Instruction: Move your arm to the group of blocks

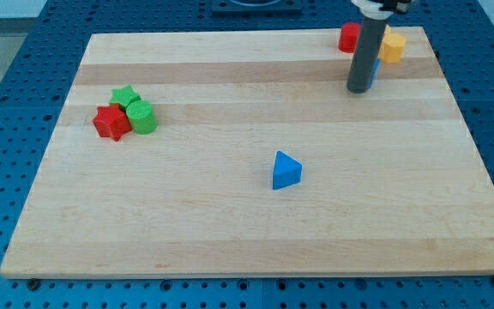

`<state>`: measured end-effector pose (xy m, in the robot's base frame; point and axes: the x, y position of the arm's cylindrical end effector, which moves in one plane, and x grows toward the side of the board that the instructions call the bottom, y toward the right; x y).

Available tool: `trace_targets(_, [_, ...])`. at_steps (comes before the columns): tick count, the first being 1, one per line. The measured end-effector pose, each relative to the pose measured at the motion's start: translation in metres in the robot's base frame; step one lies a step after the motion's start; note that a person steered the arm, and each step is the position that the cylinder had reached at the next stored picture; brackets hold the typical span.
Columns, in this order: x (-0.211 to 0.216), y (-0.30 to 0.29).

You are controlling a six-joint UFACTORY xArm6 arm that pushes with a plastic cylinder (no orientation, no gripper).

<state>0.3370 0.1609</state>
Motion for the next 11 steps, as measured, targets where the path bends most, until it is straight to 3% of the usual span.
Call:
trace_targets(2, [-0.015, 0.031])
trace_targets(6, [-0.051, 0.034])
trace_targets(9, [0.084, 0.025])
trace_targets(11, [0.163, -0.013])
